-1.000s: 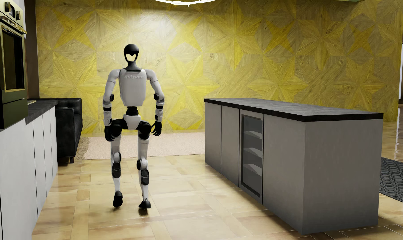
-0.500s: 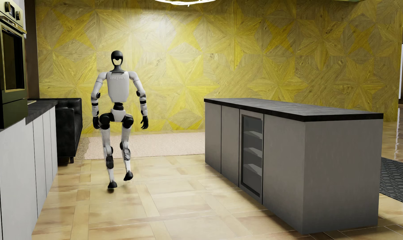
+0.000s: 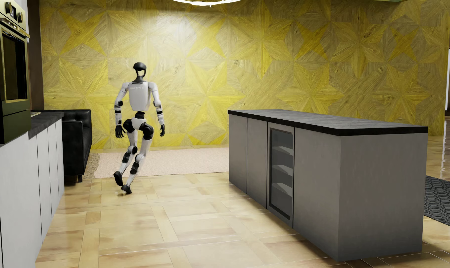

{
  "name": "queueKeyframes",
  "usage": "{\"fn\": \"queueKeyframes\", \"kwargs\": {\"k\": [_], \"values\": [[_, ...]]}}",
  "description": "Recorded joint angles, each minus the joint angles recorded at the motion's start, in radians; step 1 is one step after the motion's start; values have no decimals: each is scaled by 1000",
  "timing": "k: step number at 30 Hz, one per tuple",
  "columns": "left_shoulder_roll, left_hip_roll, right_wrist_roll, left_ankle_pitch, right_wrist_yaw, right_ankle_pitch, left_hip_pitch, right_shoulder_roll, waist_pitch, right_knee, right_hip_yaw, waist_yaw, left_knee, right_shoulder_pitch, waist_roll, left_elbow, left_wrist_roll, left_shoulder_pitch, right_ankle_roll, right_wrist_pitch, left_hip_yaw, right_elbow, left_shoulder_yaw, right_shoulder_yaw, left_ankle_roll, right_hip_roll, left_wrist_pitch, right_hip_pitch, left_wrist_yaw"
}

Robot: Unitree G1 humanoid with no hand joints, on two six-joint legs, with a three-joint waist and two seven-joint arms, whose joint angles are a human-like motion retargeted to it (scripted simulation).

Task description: Avoid the counter

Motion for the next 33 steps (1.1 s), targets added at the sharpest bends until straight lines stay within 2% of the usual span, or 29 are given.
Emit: {"fn": "queueKeyframes", "kwargs": {"k": [1, 2, 4, 5, 6, 8, 9, 10, 12, 13, 14, 16, 18, 19, 20, 21, 22, 23, 24, 25, 26, 27, 28, 29, 30, 31, 32, 33], "values": [[-8, 11, 0, 56, 0, 29, -51, -4, -3, -39, 0, 42, -214, -23, 4, -4, 0, 33, 0, 0, 0, -54, -1, -4, 0, -26, 0, 80, 0], [-19, 26, 0, 12, 0, 56, -93, -16, -13, -61, 0, 61, -407, -43, 18, -10, 0, 60, 0, 0, 0, -110, -3, -9, 0, -53, 0, 151, 0], [-41, 72, 0, -353, 0, 147, -172, -45, -39, -60, 0, 96, -644, -59, 49, -3, 0, 74, 0, 0, 0, -227, 5, -40, 0, -115, 0, 232, 0], [-38, 87, 0, -460, 0, 216, -194, -48, -36, -45, 0, 122, -657, -63, 51, -9, 0, 71, 0, 0, 0, -253, 7, -52, 0, -156, 0, 266, 0], [-31, 83, 0, -416, 0, 314, -218, -42, -36, -21, 0, 141, -629, -59, 47, -9, 0, 65, 0, 0, 0, -247, 15, -62, 0, -192, 0, 295, 0], [-16, 17, 0, -83, 0, 575, -282, -14, -75, 132, 0, 110, -493, -26, 21, 16, 0, 32, 0, 0, 0, -149, 21, -65, 0, -237, 0, 260, 0], [-8, -29, 0, -8, 0, 627, -275, 0, -74, 298, 0, 79, -393, -16, 6, 30, 0, 7, 0, 0, 0, -70, 26, -53, 0, -248, 0, 184, 0], [3, -75, 0, -21, 0, 501, -208, 7, -48, 508, 0, 46, -339, -19, -1, 33, 0, -31, 0, 0, 0, 4, 32, -26, 0, -245, 0, 81, 0], [21, -121, 0, -117, 0, 45, 54, 3, -2, 798, 0, -38, -428, -16, 25, 16, 0, -111, 0, 0, 0, 108, 48, 30, 0, -212, 0, -143, 0], [38, -113, 0, -190, 0, -92, 196, -8, 11, 805, 0, -97, -497, 4, 52, -29, 0, -139, 0, 0, 0, 134, 44, 44, 0, -188, 0, -241, 0], [59, -95, 0, -269, 0, -152, 343, -22, 29, 720, 0, -162, -571, 29, 76, -94, 0, -158, 0, 0, 0, 155, 48, 51, 0, -173, 0, -309, 0], [71, -59, 0, -428, 0, -144, 549, -47, 28, 427, 0, -267, -682, 70, 111, -158, 0, -230, 0, 0, 0, 189, 112, 22, 0, -178, 0, -453, 0], [90, -38, 0, -545, 0, -86, 678, -59, 8, 54, 0, -349, -722, 90, 117, -227, 0, -321, 0, 0, 0, 224, 147, -4, 0, -210, 0, -534, 0], [98, -26, 0, -564, 0, -93, 726, -63, -3, -47, 0, -379, -715, 101, 117, -253, 0, -356, 0, 0, 0, 240, 162, -17, 0, -231, 0, -568, 0], [100, 4, 0, -552, 0, -105, 774, -66, -2, -37, 0, -411, -695, 112, 125, -281, 0, -371, 0, 0, 0, 254, 183, -27, 0, -247, 0, -600, 0], [92, 42, 0, -496, 0, -96, 814, -67, 3, 45, 0, -440, -646, 123, 138, -303, 0, -368, 0, 0, 0, 273, 202, -29, 0, -249, 0, -619, 0], [72, 71, 0, -381, 0, -57, 817, -64, -8, 154, 0, -451, -549, 131, 158, -312, 0, -347, 0, 0, 0, 303, 217, -27, 0, -235, 0, -635, 0], [45, 94, 0, -208, 0, -13, 774, -59, -21, 262, 0, -438, -390, 131, 184, -299, 0, -316, 0, 0, 0, 336, 221, -16, 0, -206, 0, -644, 0], [23, 110, 0, -40, 0, -20, 707, -52, -7, 329, 0, -403, -178, 122, 207, -278, 0, -279, 0, 0, 0, 356, 210, -8, 0, -154, 0, -597, 0], [13, 109, 0, 14, 0, -60, 617, -42, 20, 334, 0, -359, 46, 111, 214, -256, 0, -250, 0, 0, 0, 341, 178, -15, 0, -102, 0, -509, 0], [-3, 89, 0, -54, 0, -90, 504, -29, 34, 304, 0, -311, 216, 99, 210, -209, 0, -234, 0, 0, 0, 306, 126, -22, 0, -76, 0, -416, 0], [-27, 51, 0, -121, 0, -99, 379, -14, 35, 240, 0, -256, 287, 87, 192, -154, 0, -204, 0, 0, 0, 252, 113, -39, 0, -74, 0, -310, 0], [-44, 10, 0, -120, 0, -100, 271, -1, 33, 166, 0, -190, 240, 78, 167, -115, 0, -155, 0, 0, 0, 180, 121, -61, 0, -82, 0, -205, 0], [-45, -10, 0, -62, 0, -101, 187, 3, 34, 93, 0, -122, 94, 69, 151, -77, 0, -109, 0, 0, 0, 98, 84, -78, 0, -86, 0, -98, 0], [-43, -24, 0, 10, 0, -105, 117, 2, 32, 35, 0, -60, -116, 52, 136, -44, 0, -66, 0, 0, 0, 14, 50, -86, 0, -102, 0, -6, 0], [-39, -21, 0, 15, 0, -118, 61, -3, 29, -1, 0, -12, -338, 19, 132, -15, 0, -28, 0, 0, 0, -60, 29, -89, 0, -116, 0, 66, 0], [-31, -4, 0, -128, 0, -143, 18, -15, 22, -21, 0, 29, -525, -25, 138, 16, 0, -4, 0, 0, 0, -123, -27, -91, 0, -121, 0, 122, 0], [-17, 15, 0, -381, 0, -177, -13, -27, 17, -28, 0, 67, -631, -67, 145, 40, 0, 16, 0, 0, 0, -173, -107, -98, 0, -127, 0, 175, 0]]}}
